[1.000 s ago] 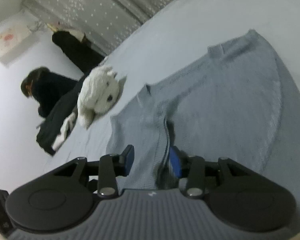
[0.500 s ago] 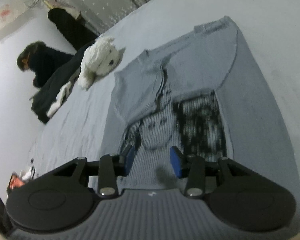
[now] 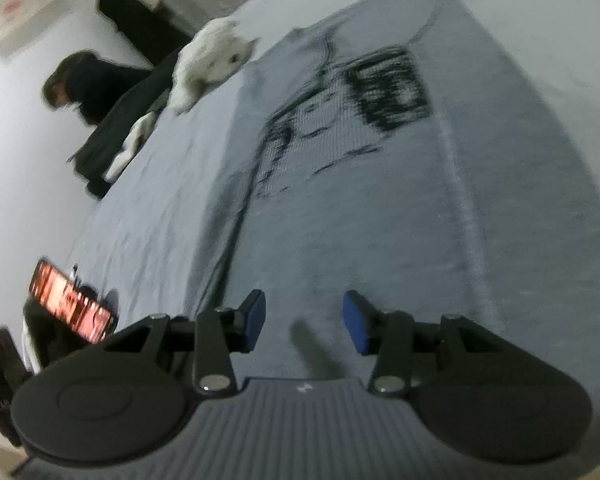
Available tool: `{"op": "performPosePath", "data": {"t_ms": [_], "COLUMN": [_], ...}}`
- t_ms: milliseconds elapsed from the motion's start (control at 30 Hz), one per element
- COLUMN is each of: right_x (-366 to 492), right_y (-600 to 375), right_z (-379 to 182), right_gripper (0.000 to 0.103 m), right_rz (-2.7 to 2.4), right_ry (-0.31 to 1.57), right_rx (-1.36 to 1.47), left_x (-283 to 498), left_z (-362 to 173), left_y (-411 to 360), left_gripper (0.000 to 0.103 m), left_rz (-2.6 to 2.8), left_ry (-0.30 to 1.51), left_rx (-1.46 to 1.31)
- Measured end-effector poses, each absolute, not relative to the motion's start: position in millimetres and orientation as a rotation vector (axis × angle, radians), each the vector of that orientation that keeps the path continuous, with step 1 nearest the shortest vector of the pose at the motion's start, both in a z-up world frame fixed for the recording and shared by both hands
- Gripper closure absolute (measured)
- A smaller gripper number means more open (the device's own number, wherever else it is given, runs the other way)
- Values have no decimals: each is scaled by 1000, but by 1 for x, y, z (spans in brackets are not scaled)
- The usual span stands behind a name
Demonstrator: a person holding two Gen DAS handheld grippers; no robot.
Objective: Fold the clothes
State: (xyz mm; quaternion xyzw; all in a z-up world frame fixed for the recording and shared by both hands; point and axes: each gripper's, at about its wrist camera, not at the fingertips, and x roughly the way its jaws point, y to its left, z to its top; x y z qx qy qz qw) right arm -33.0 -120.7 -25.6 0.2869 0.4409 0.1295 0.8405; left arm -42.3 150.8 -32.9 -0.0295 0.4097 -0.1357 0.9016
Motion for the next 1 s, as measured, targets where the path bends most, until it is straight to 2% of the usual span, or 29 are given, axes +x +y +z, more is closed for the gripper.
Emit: {"op": "performPosePath", "data": {"t_ms": [300,367,433,533,600,633,867,1000], "right_x": [-35,-35,-33,-28,-25,-26,-33,-38], "right_y": [-101,-100,-98,-96,-93,-93,-77,-67], "right_z": [-26,-25,-26,-30,-34,-36,-50,-56], "right_gripper": [55,60,76,87,89,89,89,95], "right_rz": [456,485,503,503,502,505,595,668], "right_ry": [945,939,941,961,980,992,1095,1163], "right_rx": [645,683,706,707,711,717,734,741], "left_x": [-69,-73,-76,-79,-80,-80,-82,-76], "left_z": [-30,-29,-30,-36,-37,-35,-16,-9], "left_y": [159,155,148,135,131,134,155,158], "left_gripper": [65,65,66,76,95,96,97,98], "left_rz": [-386,-424,-454,-457,-434,-437,-533,-613], "left_ry": [811,815,824,844,845,845,831,833], "left_rx": [-38,-30,2,85,121,105,-99,-200]}}
